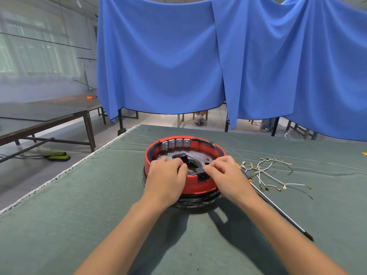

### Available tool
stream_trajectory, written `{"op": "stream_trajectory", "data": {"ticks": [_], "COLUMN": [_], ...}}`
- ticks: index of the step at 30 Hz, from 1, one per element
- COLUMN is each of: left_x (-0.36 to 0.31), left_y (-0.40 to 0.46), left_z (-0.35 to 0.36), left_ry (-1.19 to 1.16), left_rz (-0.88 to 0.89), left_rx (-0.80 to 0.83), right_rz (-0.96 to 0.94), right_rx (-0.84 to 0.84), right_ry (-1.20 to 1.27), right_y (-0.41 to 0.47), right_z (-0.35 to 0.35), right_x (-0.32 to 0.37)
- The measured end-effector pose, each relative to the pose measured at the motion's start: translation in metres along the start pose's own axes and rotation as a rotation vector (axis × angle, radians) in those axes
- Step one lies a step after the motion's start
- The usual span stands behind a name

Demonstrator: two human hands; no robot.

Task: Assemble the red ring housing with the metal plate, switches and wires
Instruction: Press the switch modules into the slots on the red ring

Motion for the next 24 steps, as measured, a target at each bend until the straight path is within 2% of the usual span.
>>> {"op": "stream_trajectory", "data": {"ticks": [2, 4, 9, 12, 17, 24], "left_x": [0.002, 0.001, 0.002, 0.004, 0.007, 0.009], "left_y": [-0.002, -0.005, -0.005, -0.004, -0.001, 0.001], "left_z": [0.004, 0.006, 0.010, 0.009, 0.011, 0.015], "left_ry": [0.092, 0.109, 0.118, 0.173, 0.167, 0.113], "left_rz": [0.020, 0.022, 0.070, 0.104, 0.141, 0.131], "left_rx": [-0.051, -0.075, -0.205, -0.342, -0.411, -0.414], "right_rz": [-0.009, -0.003, 0.183, 0.265, 0.336, 0.430], "right_rx": [0.004, 0.079, 0.611, 0.822, 0.990, 1.052], "right_ry": [-0.128, -0.162, -0.202, -0.221, -0.111, -0.112], "right_y": [0.003, 0.007, 0.033, 0.047, 0.061, 0.071], "right_z": [-0.001, -0.003, -0.035, -0.037, -0.034, -0.030], "right_x": [0.003, 0.007, 0.029, 0.035, 0.033, 0.028]}}
Point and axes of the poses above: each hand's wrist, its own y-axis towards the middle knuckle, its own z-axis out of the palm, x = y × z, the point moved 2 cm from there along y, towards the middle knuckle, and after that the axes turned 7 degrees about -z, right-handed, at the moved point
